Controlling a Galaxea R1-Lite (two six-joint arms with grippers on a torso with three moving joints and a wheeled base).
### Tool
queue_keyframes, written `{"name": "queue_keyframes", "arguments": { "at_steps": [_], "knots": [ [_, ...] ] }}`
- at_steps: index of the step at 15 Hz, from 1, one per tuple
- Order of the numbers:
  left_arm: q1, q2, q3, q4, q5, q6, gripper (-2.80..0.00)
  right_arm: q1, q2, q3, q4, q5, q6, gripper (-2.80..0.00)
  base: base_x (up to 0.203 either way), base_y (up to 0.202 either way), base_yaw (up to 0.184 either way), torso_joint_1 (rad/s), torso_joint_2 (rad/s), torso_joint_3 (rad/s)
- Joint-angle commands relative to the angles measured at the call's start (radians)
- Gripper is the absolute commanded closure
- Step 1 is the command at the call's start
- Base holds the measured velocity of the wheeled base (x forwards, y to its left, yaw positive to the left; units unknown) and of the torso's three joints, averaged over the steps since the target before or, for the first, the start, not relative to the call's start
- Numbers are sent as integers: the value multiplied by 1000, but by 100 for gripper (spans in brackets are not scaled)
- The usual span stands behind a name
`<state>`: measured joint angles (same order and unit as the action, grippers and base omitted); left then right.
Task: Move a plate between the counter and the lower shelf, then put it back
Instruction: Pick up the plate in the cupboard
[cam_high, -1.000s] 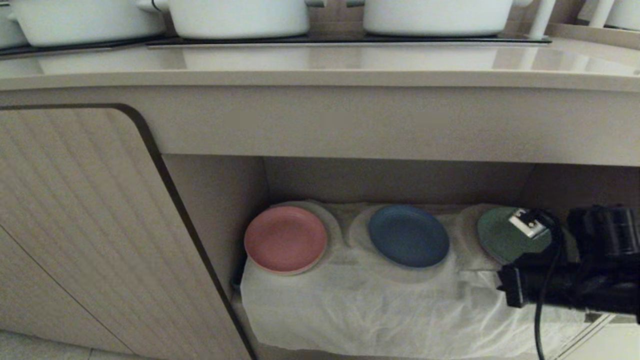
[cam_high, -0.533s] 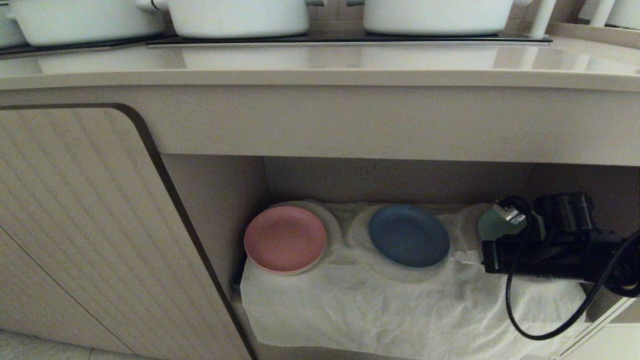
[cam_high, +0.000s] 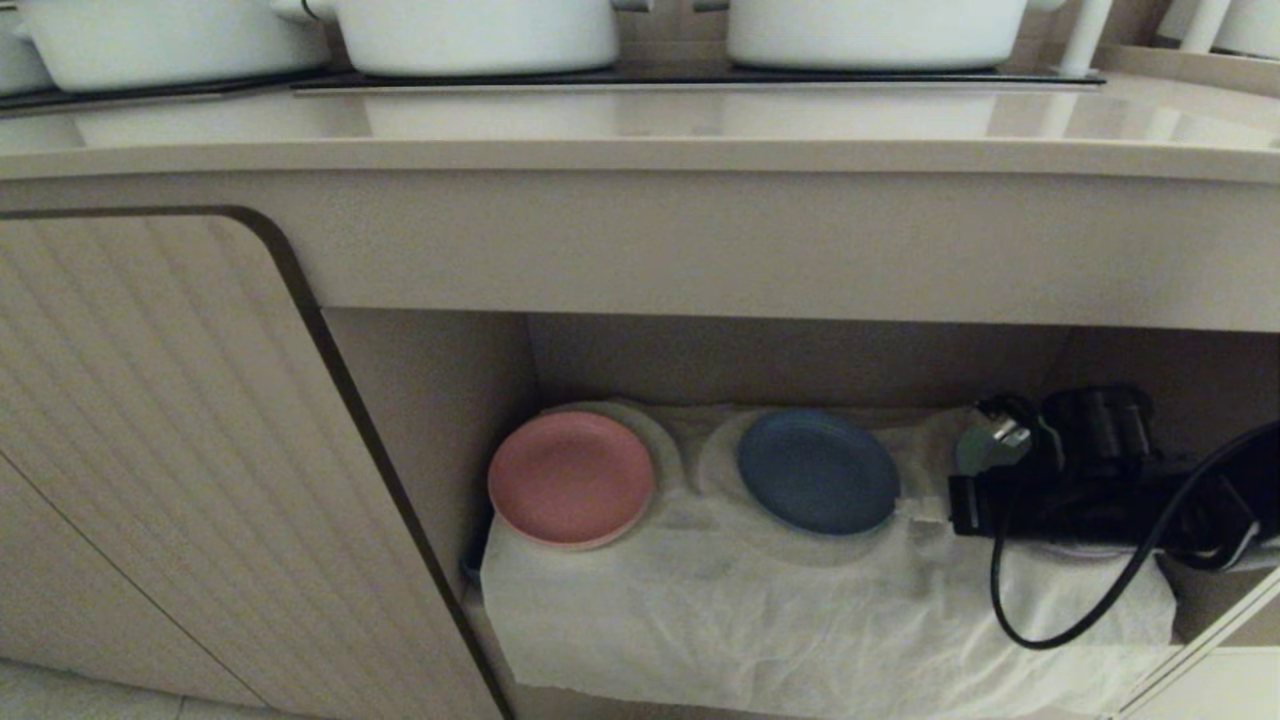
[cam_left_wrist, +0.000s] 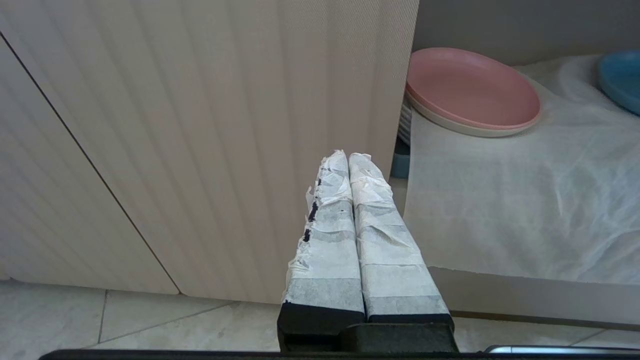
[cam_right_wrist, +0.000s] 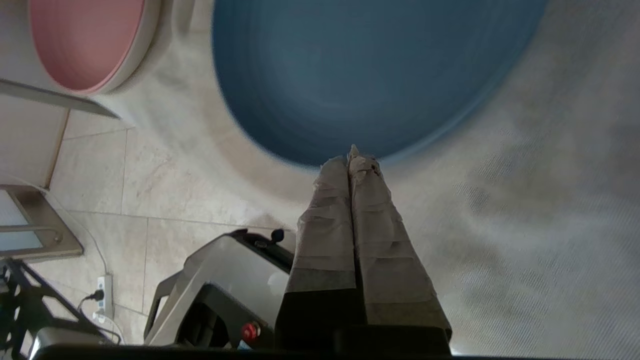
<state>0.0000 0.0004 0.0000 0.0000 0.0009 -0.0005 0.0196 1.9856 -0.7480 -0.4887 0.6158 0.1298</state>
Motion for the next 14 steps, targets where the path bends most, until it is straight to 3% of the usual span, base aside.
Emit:
{"name": "queue_keyframes", "arguments": {
  "at_steps": [1, 14],
  "knots": [
    [0, 0, 0, 0, 1, -1, 0, 0, 26, -24, -1, 4, 2, 0, 0, 0, 0, 0, 0, 0],
    [0, 0, 0, 0, 1, 0, 0, 0, 172, -188, 21, -78, 60, 0, 0, 0, 0, 0, 0, 0]
  ]
}}
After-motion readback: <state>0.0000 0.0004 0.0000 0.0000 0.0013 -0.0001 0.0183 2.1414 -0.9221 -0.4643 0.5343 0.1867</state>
